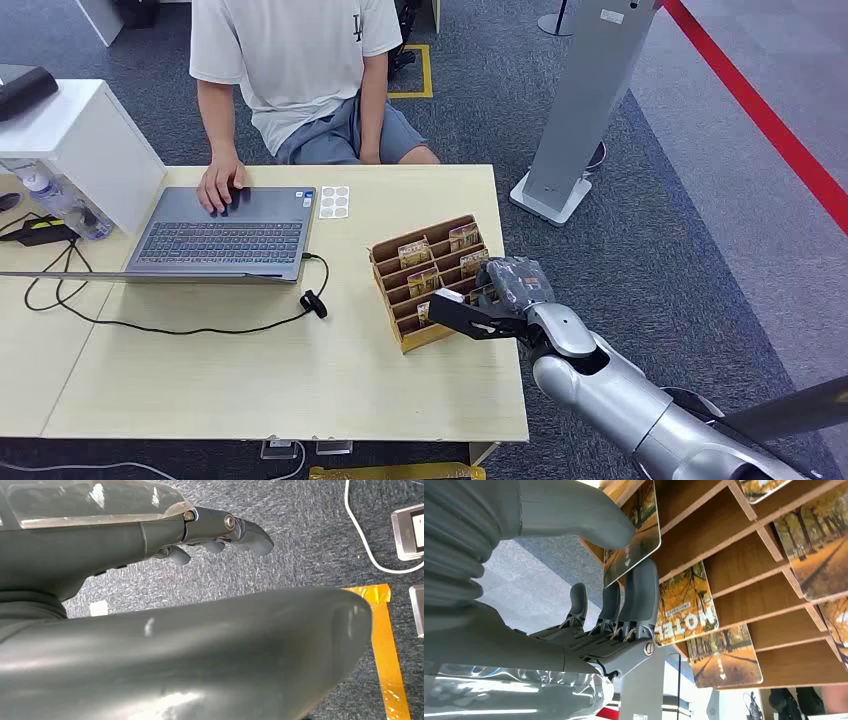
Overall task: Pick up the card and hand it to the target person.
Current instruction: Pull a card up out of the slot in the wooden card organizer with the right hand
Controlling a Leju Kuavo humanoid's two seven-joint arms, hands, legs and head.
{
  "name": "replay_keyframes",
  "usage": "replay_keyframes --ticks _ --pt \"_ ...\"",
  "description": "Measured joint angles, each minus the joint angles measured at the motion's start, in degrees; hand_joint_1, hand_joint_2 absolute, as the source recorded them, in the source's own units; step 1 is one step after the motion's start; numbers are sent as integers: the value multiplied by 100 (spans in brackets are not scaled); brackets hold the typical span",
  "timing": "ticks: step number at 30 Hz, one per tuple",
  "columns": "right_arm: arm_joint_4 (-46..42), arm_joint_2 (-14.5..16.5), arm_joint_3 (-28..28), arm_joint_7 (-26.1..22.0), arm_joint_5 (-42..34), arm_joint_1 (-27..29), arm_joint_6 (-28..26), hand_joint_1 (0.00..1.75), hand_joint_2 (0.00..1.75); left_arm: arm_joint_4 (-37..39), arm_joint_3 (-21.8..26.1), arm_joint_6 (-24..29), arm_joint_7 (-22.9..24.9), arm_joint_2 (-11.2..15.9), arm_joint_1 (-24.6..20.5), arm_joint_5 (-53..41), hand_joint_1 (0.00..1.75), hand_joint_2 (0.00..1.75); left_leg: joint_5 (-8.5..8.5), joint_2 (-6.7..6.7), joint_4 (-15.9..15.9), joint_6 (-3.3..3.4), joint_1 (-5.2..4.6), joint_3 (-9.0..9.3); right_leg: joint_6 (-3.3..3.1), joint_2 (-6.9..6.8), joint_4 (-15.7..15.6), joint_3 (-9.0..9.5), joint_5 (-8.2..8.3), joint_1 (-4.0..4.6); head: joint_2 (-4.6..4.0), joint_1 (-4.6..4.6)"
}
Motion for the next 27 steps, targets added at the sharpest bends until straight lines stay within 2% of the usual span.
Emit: replay_keyframes --ticks 4,6,11,14,18,27 --pt "1 -3 -3 1 -1 3 -4 104 175 1 -1 -3 -1 5 0 -1 0 0 2 2 -2 1 0 0 0 1 -1 -1 2 0 0 0" --pt "6 -7 -7 1 -3 7 -8 111 175 2 -4 -6 2 9 0 -4 0 0 3 3 -3 2 0 -1 -1 2 -2 -1 3 0 0 0" --pt "-7 -22 -15 0 -3 8 -14 138 175 2 -12 -12 2 18 -1 -12 0 0 5 4 -7 3 0 0 -1 2 -7 -1 6 1 0 0" --pt "-53 -42 -18 2 4 4 -13 148 175 -11 -44 -38 -72 35 -3 -52 0 0 3 3 -3 2 0 -1 0 1 -3 -2 4 0 0 0" --pt "-132 -74 -22 15 10 2 7 174 175 -4 -104 -63 -123 47 -8 -131 0 0 6 3 -5 3 0 -3 0 1 -5 -3 6 0 0 0" --pt "-489 -152 -1 71 55 -173 118 175 175 3 21 36 -123 54 0 -27 0 0 2 6 3 2 -1 -7 0 5 4 -9 3 -1 0 0"
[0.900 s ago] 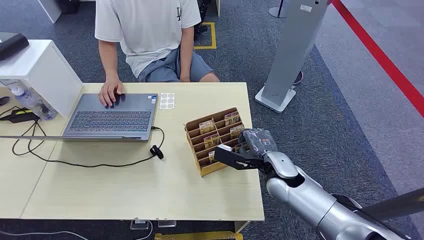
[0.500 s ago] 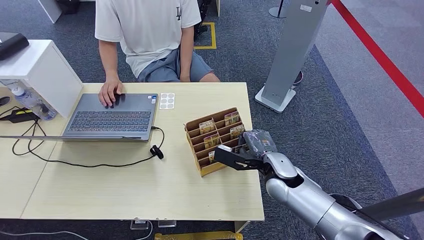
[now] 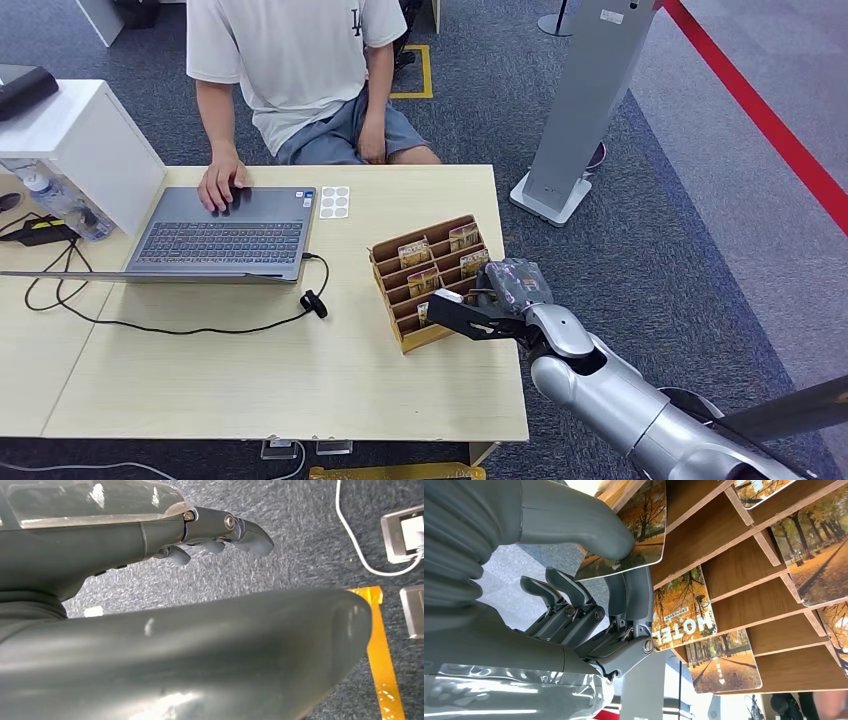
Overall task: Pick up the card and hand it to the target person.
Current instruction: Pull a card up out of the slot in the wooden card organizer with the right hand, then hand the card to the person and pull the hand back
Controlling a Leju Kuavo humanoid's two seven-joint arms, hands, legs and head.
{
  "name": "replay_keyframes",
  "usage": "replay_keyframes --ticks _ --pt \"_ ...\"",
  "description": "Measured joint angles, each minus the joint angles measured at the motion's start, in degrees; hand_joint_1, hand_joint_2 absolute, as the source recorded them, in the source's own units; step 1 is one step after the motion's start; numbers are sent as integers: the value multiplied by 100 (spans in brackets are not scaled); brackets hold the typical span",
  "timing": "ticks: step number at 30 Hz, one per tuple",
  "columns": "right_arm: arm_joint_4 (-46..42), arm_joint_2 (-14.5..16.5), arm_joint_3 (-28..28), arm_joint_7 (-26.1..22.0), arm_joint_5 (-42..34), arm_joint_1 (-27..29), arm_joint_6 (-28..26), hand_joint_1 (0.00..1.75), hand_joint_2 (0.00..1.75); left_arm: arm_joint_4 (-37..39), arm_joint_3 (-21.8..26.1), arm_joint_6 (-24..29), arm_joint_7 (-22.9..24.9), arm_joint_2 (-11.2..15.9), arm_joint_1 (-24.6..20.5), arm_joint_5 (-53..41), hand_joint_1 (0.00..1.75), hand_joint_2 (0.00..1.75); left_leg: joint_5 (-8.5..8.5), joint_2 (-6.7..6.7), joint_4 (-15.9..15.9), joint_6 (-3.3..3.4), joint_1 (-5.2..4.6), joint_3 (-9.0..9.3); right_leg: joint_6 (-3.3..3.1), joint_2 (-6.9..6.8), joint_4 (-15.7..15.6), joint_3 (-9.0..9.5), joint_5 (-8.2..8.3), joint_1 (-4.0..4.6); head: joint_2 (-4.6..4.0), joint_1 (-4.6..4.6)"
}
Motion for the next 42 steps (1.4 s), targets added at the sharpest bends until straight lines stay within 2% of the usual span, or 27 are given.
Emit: replay_keyframes --ticks 9,15,20,28,32,36,39,42 --pt "-1844 -540 -324 324 -213 -769 394 175 175 4 37 -45 48 -24 7 39 0 0 -7 -1 23 0 -7 -23 2 0 28 -26 -8 -8 0 0" --pt "-2565 -587 -536 222 -787 -1076 366 175 175 7 18 -68 110 -46 5 27 0 0 -8 -4 26 -1 -7 -25 1 -3 30 -29 -11 -8 0 0" --pt "-2196 -293 -471 -106 -784 -1059 -105 175 175 13 1 -71 104 -85 2 20 0 0 -5 -3 14 -1 -4 -11 0 -4 15 -13 -7 -4 0 0" --pt "-1309 170 -353 -627 -11 -682 -1192 175 175 24 37 -79 95 -127 4 82 0 0 2 2 -7 -2 0 11 0 2 -9 12 3 0 0 0" --pt "-897 323 -401 -821 442 -526 -1753 175 175 29 -9 -86 119 -145 3 57 0 0 3 1 -12 -3 2 17 -1 0 -14 19 3 2 0 0" --pt "-319 612 -518 -1096 749 -409 -2330 175 175 31 -53 -89 128 -175 -3 35 0 0 4 3 -15 -2 2 18 -1 3 -17 19 6 2 0 0" --pt "-23 751 -575 -1265 806 -364 -2550 175 175 33 -68 -88 129 -193 -13 32 0 0 3 4 -12 -2 2 17 -1 4 -14 19 5 2 0 0" --pt "1 760 -577 -1275 810 -364 -2565 175 175 33 -69 -87 131 -194 -16 32 0 0 1 0 -7 -3 2 12 0 1 -8 15 2 1 0 0"
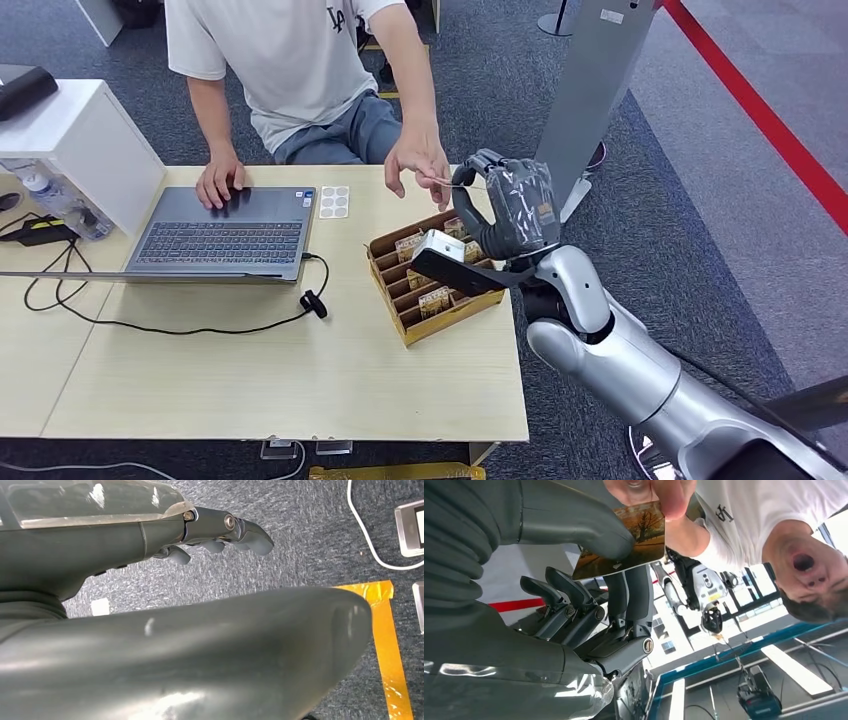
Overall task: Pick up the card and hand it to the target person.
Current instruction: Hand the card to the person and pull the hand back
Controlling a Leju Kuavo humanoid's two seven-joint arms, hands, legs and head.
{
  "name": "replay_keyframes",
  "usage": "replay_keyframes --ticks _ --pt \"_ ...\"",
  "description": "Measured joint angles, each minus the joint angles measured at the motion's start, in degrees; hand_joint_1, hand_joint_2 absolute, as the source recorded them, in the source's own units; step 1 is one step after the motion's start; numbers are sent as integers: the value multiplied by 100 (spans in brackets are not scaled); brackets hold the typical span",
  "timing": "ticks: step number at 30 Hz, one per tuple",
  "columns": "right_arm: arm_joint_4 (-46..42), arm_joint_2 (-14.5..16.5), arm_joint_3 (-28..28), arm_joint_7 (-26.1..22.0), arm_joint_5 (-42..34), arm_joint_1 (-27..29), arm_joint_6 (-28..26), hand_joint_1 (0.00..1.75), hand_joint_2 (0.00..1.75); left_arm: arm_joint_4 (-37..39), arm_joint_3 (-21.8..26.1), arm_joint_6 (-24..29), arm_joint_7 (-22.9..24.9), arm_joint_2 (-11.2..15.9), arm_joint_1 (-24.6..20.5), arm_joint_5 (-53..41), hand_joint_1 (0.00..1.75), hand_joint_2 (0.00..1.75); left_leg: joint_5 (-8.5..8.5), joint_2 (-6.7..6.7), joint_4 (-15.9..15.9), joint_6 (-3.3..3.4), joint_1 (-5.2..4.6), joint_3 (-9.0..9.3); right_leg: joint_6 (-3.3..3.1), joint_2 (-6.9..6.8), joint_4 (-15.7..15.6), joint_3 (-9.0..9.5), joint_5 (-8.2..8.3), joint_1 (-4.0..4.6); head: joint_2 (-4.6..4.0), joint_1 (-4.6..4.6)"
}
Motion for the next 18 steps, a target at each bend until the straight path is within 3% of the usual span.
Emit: replay_keyframes --ticks 5,6,9,10,14,18 --pt "188 107 -33 -128 -44 37 -93 175 175 -4 -33 -4 -5 2 -22 -23 0 0 1 0 2 1 -1 -5 1 -1 2 -5 0 -1 0 0" --pt "308 167 -41 -203 -94 59 -135 144 175 -5 -61 12 7 4 -31 -45 0 0 3 1 -1 2 -1 -4 0 0 -1 -4 3 0 0 0" --pt "509 318 -159 -566 -799 192 -85 18 175 -7 -74 59 -15 24 -29 -49 0 0 3 -1 -4 1 0 0 -1 -2 -4 0 2 1 0 0" --pt "511 351 -253 -769 -1337 261 65 5 175 -6 -46 57 -31 32 -17 -21 0 0 2 -3 -3 0 1 0 -1 -4 -3 1 1 1 0 0" --pt "533 359 -793 -1836 -4765 615 1321 0 175 -6 -21 17 -2 67 19 39 0 0 2 -8 -5 0 2 0 -1 -9 -6 3 -1 2 0 0" --pt "236 -85 -835 -2144 -6258 1005 1632 0 175 -18 -11 28 19 81 19 73 0 0 2 -28 -2 3 3 -1 2 -28 -8 11 -5 3 0 0"
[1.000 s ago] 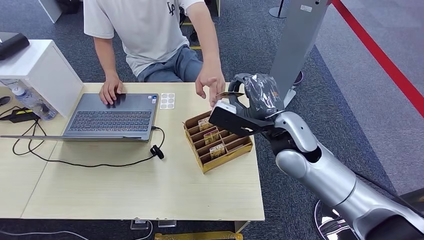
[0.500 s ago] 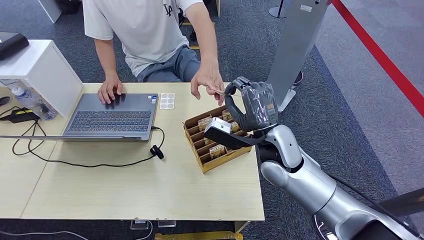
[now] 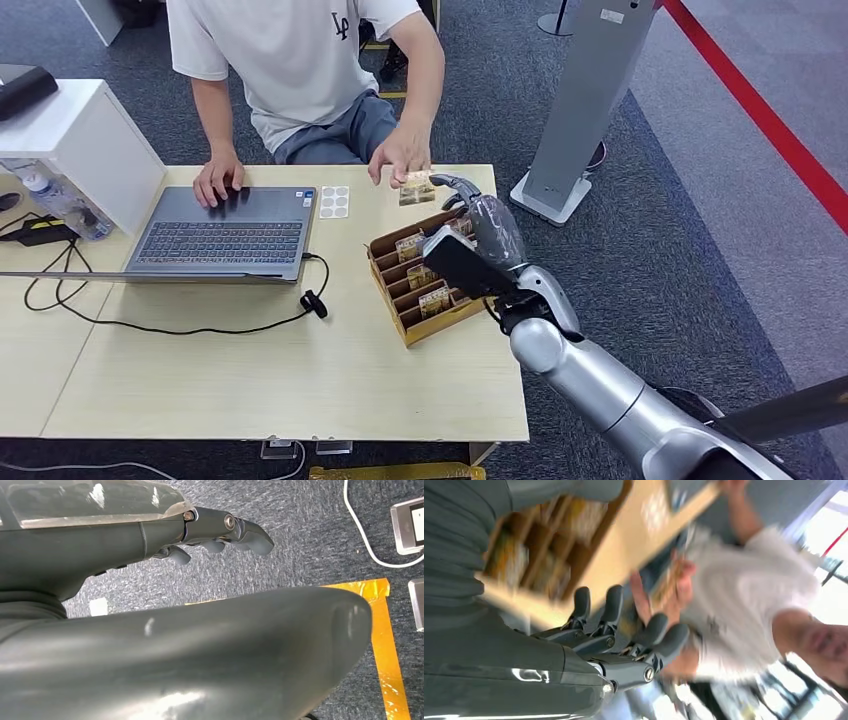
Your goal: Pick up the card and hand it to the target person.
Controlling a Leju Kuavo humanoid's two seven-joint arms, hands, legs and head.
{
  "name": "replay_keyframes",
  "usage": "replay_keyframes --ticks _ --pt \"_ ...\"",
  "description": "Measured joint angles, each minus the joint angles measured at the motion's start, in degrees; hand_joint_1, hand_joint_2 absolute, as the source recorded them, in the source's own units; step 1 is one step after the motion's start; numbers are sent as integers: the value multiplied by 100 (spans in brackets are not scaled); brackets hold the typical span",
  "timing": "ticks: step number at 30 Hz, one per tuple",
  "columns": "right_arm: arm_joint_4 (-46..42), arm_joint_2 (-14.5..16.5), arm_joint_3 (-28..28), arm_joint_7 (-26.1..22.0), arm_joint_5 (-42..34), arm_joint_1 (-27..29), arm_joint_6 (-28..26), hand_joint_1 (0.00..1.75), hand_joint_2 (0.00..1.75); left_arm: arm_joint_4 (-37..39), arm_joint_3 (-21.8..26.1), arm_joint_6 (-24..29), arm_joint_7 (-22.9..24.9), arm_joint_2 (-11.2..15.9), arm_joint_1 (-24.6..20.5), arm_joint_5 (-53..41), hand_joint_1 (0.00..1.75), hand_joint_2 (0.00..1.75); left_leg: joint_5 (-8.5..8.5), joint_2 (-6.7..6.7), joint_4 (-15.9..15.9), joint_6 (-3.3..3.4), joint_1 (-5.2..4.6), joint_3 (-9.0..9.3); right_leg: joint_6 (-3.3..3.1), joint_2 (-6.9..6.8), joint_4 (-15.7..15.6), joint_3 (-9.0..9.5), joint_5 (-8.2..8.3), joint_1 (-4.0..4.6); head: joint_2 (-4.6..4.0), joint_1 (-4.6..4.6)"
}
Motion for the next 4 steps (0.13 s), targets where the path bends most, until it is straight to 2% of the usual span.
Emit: replay_keyframes --ticks 4 --pt "-579 -403 -22 65 -459 401 -14 0 175 -9 43 23 9 6 6 42 0 0 0 -18 1 2 1 -2 2 -18 -3 3 -5 1 0 0"
